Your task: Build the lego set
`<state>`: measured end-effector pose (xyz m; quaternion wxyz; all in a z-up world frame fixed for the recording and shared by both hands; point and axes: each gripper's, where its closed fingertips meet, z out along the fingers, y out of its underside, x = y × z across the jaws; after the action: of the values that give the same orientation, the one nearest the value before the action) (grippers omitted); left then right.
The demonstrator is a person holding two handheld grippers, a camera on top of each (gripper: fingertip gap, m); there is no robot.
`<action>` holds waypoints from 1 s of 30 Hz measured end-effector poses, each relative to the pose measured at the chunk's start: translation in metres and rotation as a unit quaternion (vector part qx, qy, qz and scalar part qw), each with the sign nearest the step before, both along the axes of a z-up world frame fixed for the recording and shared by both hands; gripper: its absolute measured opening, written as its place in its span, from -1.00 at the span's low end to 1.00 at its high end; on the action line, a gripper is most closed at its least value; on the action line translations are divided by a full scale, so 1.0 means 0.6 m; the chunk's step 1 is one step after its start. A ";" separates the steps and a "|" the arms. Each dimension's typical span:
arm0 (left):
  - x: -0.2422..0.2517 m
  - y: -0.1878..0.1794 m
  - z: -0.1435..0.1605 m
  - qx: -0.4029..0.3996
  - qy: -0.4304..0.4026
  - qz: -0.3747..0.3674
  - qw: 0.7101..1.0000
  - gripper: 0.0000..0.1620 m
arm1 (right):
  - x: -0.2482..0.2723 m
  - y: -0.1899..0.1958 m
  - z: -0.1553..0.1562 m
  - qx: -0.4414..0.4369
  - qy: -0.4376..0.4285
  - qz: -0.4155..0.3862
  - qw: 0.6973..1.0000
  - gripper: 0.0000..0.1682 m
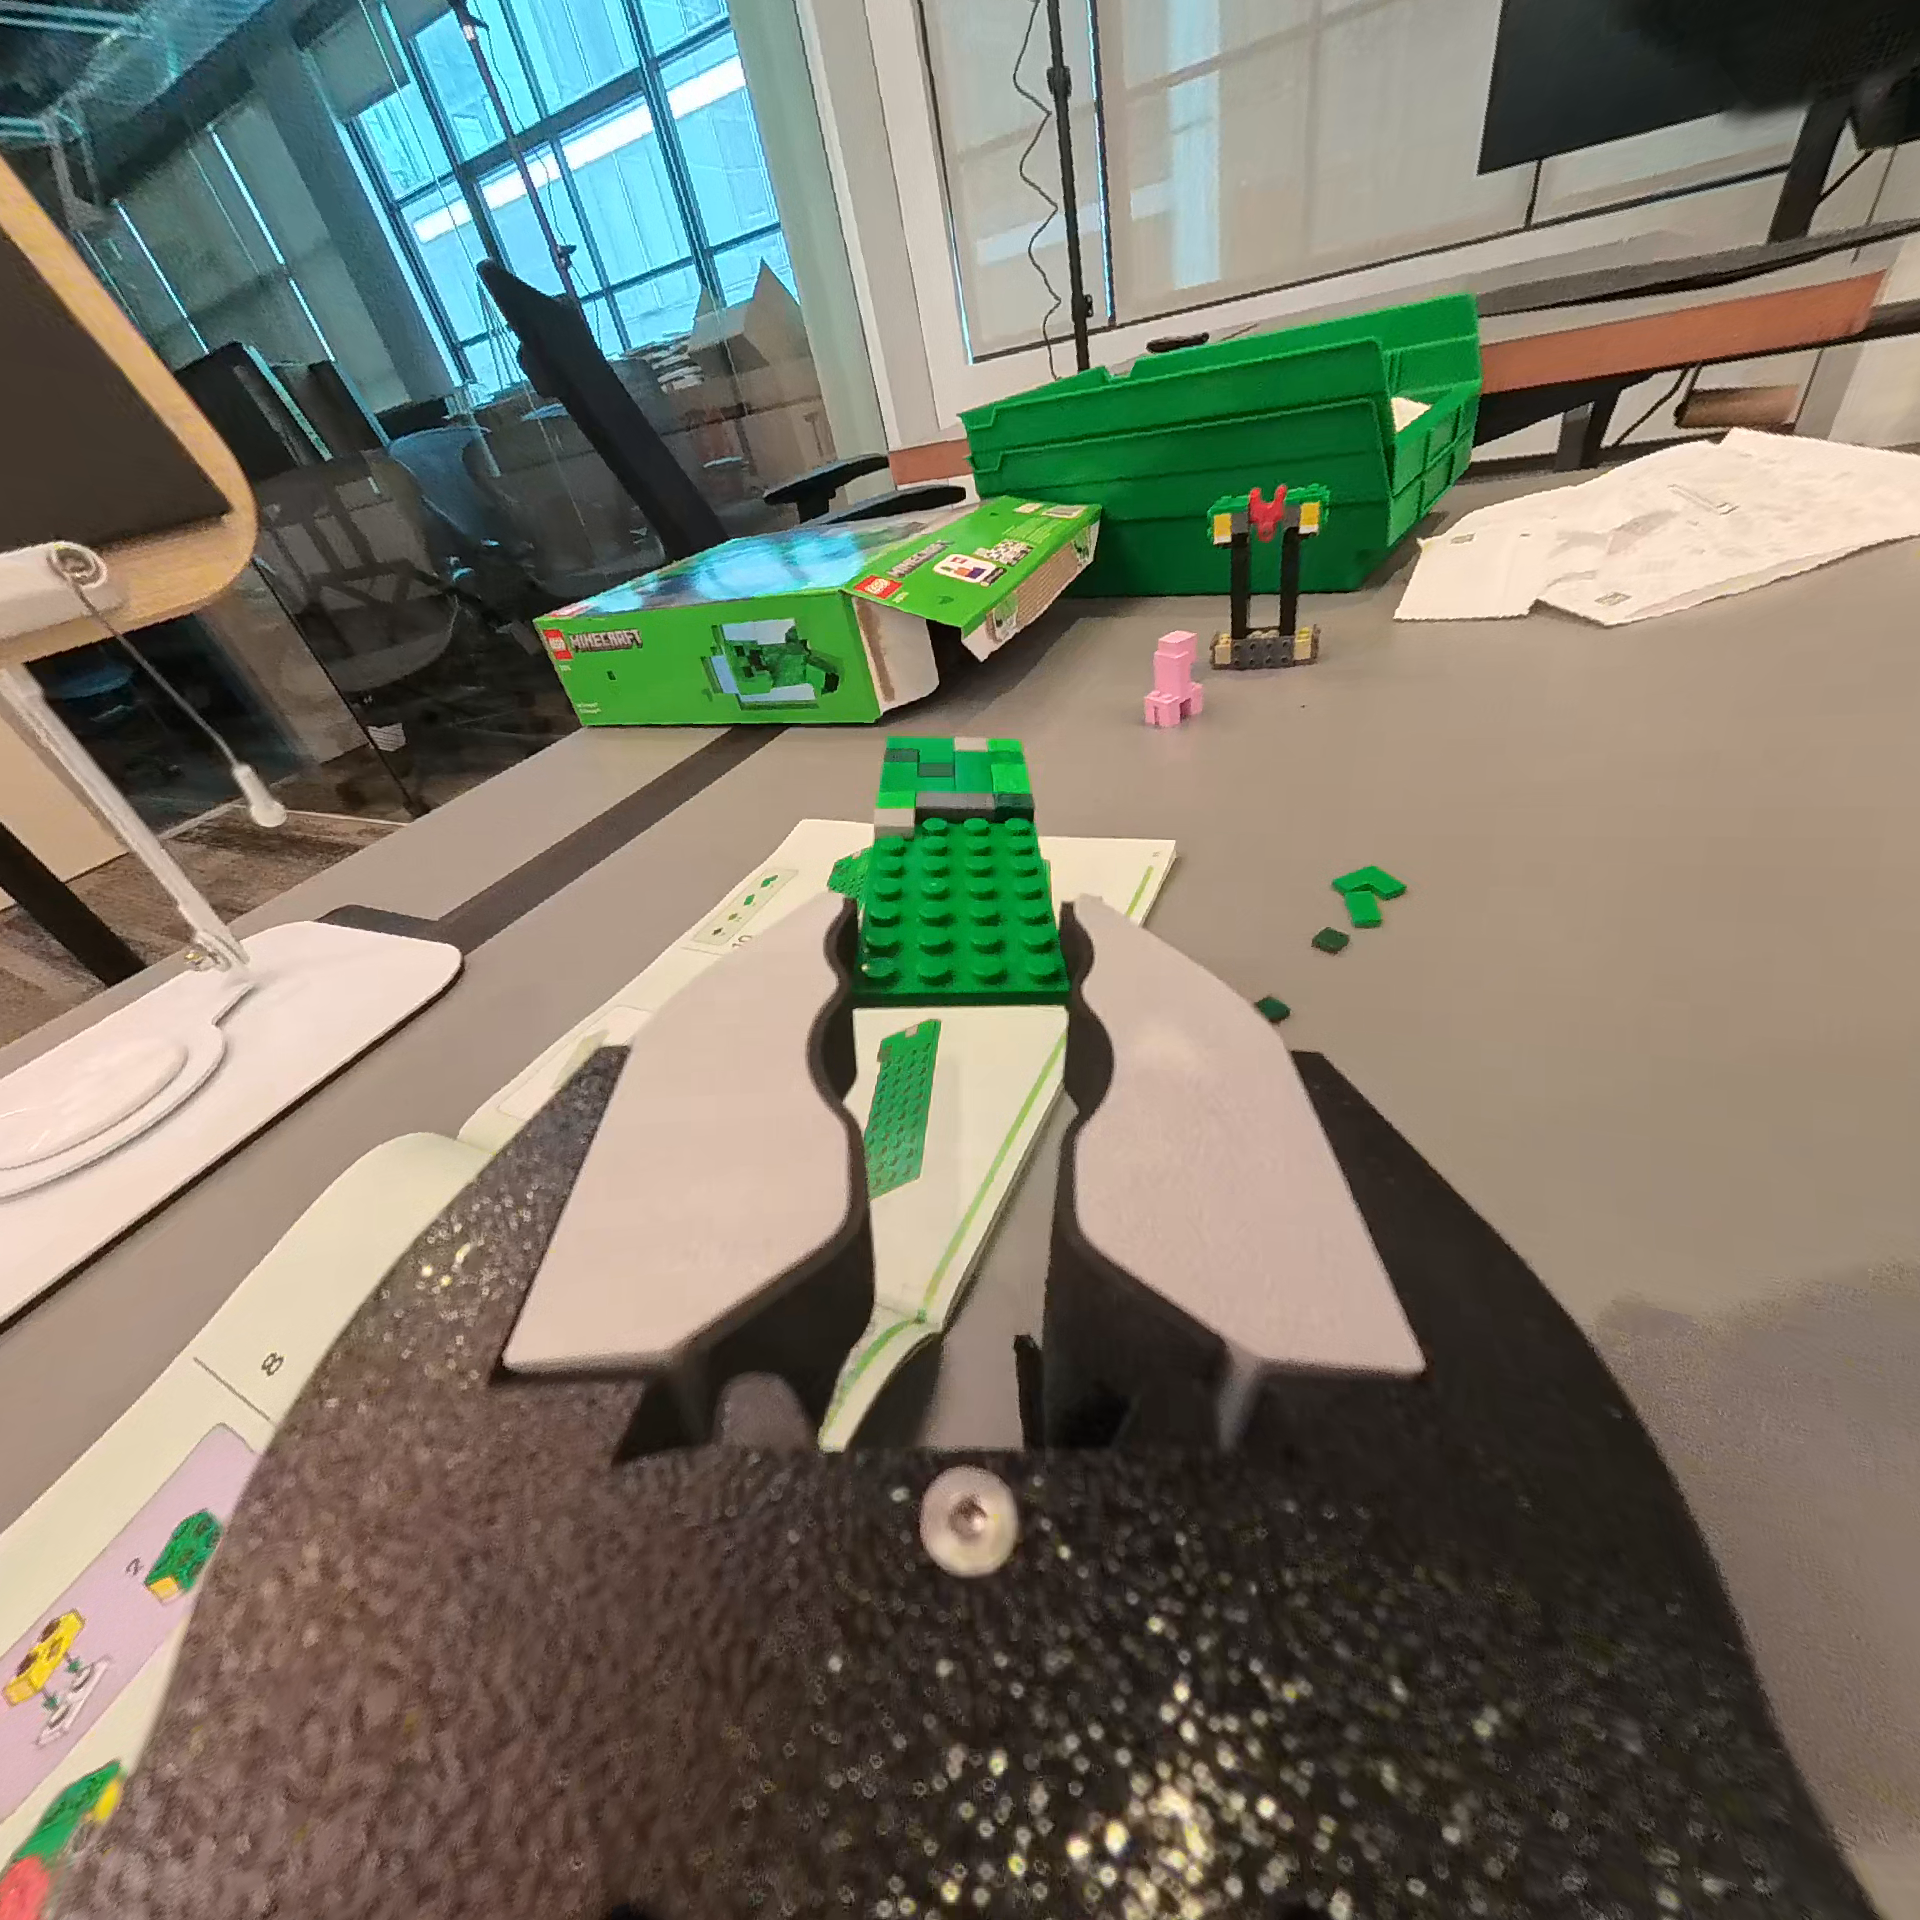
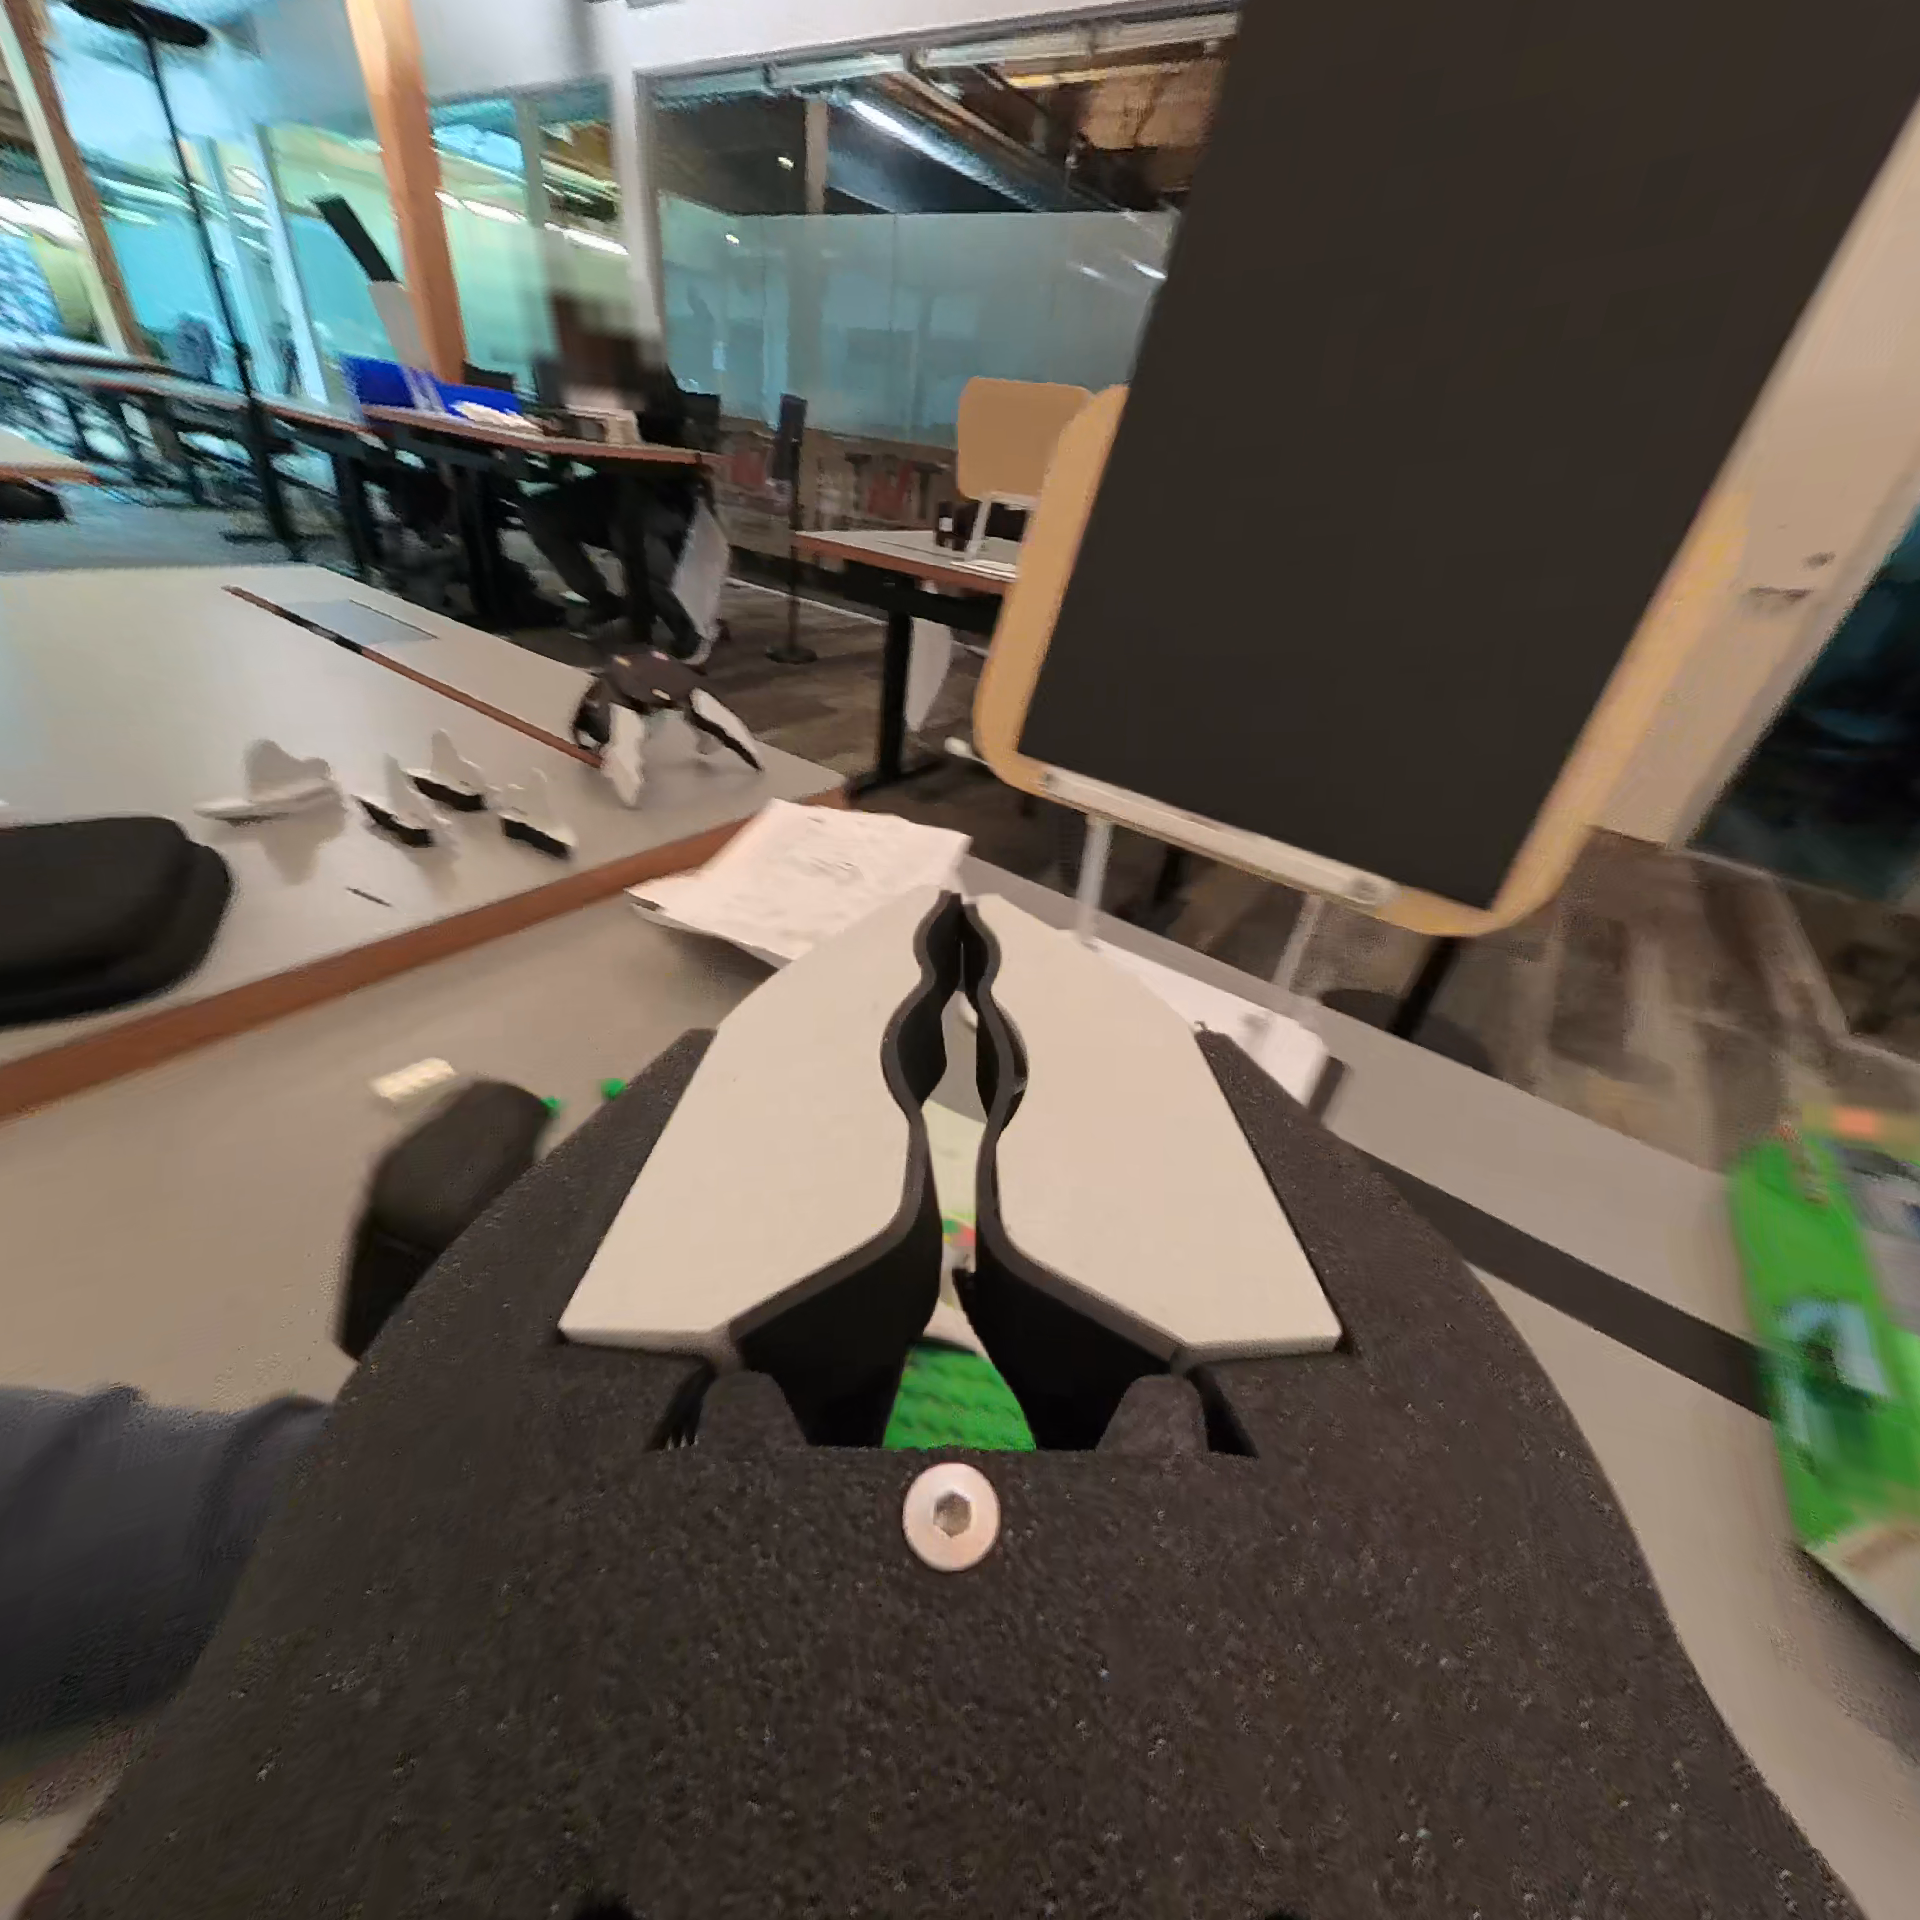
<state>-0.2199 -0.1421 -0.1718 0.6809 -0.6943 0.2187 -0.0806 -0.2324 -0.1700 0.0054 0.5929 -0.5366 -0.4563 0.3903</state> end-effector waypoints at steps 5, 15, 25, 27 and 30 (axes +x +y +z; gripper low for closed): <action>0.000 0.000 0.001 -0.009 -0.010 -0.006 1.000 -0.56 | 0.146 0.141 -0.072 0.072 -0.001 -0.151 0.986 -1.00; -0.008 0.001 -0.003 -0.026 -0.033 -0.007 0.999 -0.56 | 0.219 0.268 -0.263 0.036 -0.051 -0.186 0.981 -1.00; 0.006 0.003 -0.014 -0.038 -0.002 -0.012 0.999 -0.56 | 0.200 0.246 -0.334 0.059 -0.158 -0.106 0.980 -1.00; 0.012 0.001 -0.018 -0.041 0.007 -0.018 0.999 -0.56 | 0.201 0.243 -0.340 0.053 -0.171 -0.087 0.980 -1.00; 0.025 -0.002 -0.025 -0.047 0.027 -0.036 0.998 -0.56 | 0.203 0.230 -0.342 0.027 -0.175 -0.044 0.983 -0.96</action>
<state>-0.2050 -0.1435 -0.1867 0.6380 -0.7192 0.2579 -0.0961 -0.1106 -0.0319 -0.2000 0.5347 -0.5999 -0.5394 0.2518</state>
